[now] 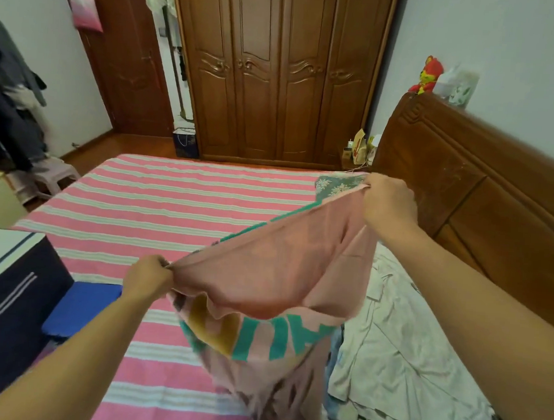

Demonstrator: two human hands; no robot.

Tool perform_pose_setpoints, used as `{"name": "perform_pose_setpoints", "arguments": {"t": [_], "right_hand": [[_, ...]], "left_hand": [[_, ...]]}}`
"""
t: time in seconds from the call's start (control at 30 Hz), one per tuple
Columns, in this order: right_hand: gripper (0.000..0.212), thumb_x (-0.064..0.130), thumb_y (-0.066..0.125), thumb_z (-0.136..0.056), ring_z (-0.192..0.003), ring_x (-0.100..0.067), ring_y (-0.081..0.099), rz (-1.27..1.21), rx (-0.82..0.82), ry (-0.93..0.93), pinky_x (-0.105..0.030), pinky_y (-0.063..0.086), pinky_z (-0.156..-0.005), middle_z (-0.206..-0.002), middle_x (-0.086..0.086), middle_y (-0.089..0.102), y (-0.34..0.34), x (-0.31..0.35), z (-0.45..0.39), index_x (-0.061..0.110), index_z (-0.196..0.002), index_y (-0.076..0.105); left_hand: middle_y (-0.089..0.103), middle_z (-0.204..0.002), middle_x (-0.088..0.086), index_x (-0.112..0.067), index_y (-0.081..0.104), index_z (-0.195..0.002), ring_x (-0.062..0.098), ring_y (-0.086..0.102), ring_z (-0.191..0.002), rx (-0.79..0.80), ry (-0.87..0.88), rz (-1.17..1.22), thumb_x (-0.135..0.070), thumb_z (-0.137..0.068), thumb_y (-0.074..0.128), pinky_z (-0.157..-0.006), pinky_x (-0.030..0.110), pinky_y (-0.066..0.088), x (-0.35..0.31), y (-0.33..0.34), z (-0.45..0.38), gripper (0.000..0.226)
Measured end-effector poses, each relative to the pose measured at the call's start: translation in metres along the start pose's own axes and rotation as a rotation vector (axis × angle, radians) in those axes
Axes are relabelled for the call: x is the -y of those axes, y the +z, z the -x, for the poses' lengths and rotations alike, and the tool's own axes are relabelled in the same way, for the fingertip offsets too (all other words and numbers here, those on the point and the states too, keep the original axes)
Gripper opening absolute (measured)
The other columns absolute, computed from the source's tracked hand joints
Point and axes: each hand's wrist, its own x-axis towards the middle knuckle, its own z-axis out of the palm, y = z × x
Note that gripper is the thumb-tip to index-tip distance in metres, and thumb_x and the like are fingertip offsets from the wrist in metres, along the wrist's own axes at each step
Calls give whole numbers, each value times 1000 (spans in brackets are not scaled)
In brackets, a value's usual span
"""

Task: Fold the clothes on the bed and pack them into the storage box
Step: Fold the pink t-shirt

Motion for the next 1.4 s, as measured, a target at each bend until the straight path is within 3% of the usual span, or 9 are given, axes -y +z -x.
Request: {"name": "perform_pose_setpoints", "arguments": {"t": [0.27,0.5,0.6,0.7,0.87,1.07,1.17,1.3,1.4], "right_hand": [[25,5,43,-102,-97,-31,57,-259,-281,289,-35,43,-79,-120,-15,56,16,5,3,7,-117,63],[22,13,41,-103,-90,-32,54,-414,-1,427,-39,40,-72,-98,-15,63,68,46,37,3,-104,61],[22,16,54,-101,-79,-24,52,-646,83,478,-33,36,-60,-83,-11,60,81,56,48,-2,-99,66],[20,15,74,-90,-79,-22,62,-830,217,501,-30,47,-66,-88,-10,70,92,61,64,1,-102,71],[18,6,62,-83,-96,-29,66,151,636,145,-32,53,-79,-102,-9,68,117,68,122,18,-92,71],[23,19,44,-101,-64,-18,44,91,176,566,-26,33,-56,-91,-6,47,131,54,156,10,-111,62],[28,23,34,-102,-78,-33,53,-96,39,851,-37,42,-70,-104,-10,52,143,65,156,11,-119,51],[21,4,44,-95,-73,-41,68,-608,-9,1168,-47,60,-58,-107,-25,66,158,75,150,2,-110,58],[24,-7,45,-96,-73,-33,66,-980,-21,1129,-41,58,-65,-98,-21,66,154,84,159,7,-108,60]], "left_hand": [[69,-75,11,-16,73,-81,33,62,-79,-106,178,93,3,-79,60,-69,34,48,-40,-66,-46,24],[67,-92,18,-6,69,-105,30,60,-80,549,25,721,-8,-105,42,-75,41,51,-34,-95,-51,27],[63,-91,10,-11,62,-101,24,58,-82,520,269,484,-25,-106,53,-74,38,47,-6,-105,-59,17],[58,-82,4,-10,54,-93,26,52,-73,168,551,6,-14,-97,56,-62,37,39,23,-109,-82,5],[51,-79,8,-15,40,-79,31,49,-70,54,531,-405,2,-82,49,-57,36,33,95,-116,-128,20],[50,-64,16,-2,48,-71,27,44,-56,35,186,-304,6,-84,53,-55,33,27,173,-122,-156,16],[58,-66,19,1,53,-72,30,54,-59,31,46,-167,-2,-92,49,-55,34,38,190,-117,-152,21],[60,-77,16,0,55,-93,28,60,-60,125,-235,340,-2,-100,41,-56,41,62,196,-104,-143,17],[64,-75,17,3,60,-102,27,63,-54,207,-380,657,0,-101,29,-51,34,59,207,-94,-139,31]]}}
